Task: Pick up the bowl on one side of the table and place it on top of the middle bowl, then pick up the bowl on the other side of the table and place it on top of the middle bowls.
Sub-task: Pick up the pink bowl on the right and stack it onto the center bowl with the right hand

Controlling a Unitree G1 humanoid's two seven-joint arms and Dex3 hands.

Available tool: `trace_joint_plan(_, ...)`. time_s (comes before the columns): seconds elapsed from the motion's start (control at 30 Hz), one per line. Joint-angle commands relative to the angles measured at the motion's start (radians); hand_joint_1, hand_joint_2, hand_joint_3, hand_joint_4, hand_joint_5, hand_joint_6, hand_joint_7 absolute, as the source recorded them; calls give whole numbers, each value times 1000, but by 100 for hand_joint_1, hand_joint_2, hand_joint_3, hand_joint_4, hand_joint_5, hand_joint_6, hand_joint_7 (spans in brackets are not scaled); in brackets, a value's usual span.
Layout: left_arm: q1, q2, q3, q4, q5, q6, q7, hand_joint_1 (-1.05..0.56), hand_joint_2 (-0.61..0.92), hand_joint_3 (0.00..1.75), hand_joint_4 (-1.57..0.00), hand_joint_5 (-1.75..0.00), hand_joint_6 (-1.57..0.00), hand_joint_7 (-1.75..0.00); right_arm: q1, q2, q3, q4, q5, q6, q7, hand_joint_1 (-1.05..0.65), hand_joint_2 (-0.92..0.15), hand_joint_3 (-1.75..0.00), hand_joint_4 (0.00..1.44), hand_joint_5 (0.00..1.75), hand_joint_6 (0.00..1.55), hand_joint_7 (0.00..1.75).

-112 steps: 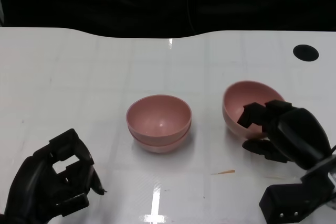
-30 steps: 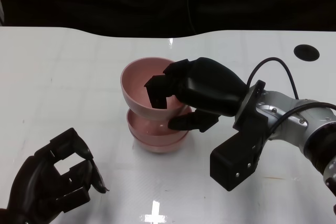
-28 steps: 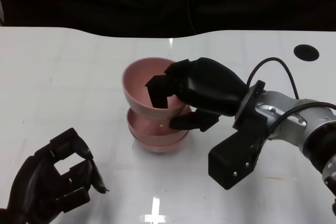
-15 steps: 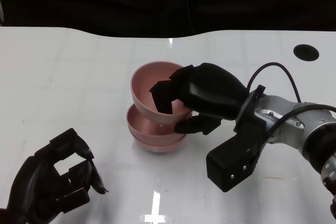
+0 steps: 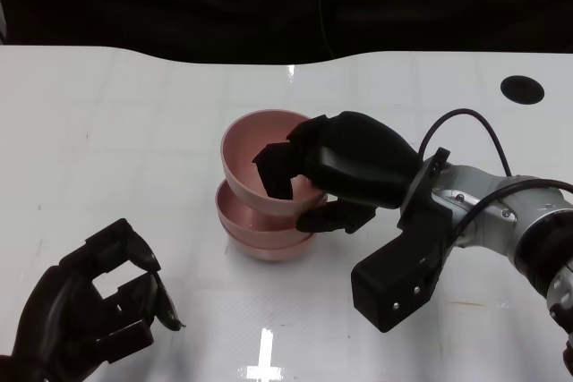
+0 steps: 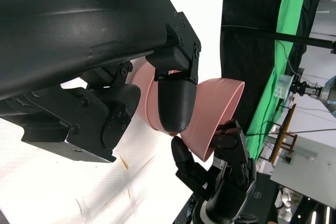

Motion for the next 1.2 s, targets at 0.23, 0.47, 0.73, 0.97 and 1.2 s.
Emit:
trace_joint_plan(0.23,-4,2,7,-6,5,-1,9,13,80,129,-78,-175,-58,-175,-27,6,18,15,-15,10,-9,-18,-60,-70,83,175,61,175)
trace_joint_plan(0.47,-4,-1,8,-12,3,10,16,14,81,128,-78,-175,-59,-175,-27,13,19,16,-13,15,3,-20,-64,-67,83,175,60,175)
trace_joint_plan(0.73,-4,0,5,-12,6,8,14,14,81,128,-78,-175,-59,-175,-32,29,36,25,-27,20,-2,-20,-64,-63,83,175,60,175)
trace_joint_plan(0.97,-6,-2,3,-4,9,-5,6,14,81,129,-78,-175,-58,-175,-36,38,50,38,-36,12,-22,-22,-67,-63,84,175,61,175)
trace_joint_plan(1.2,-7,-2,4,-5,13,-3,10,15,81,130,-79,-175,-59,-175,-40,44,52,45,-32,11,-7,-23,-73,-55,82,175,59,175)
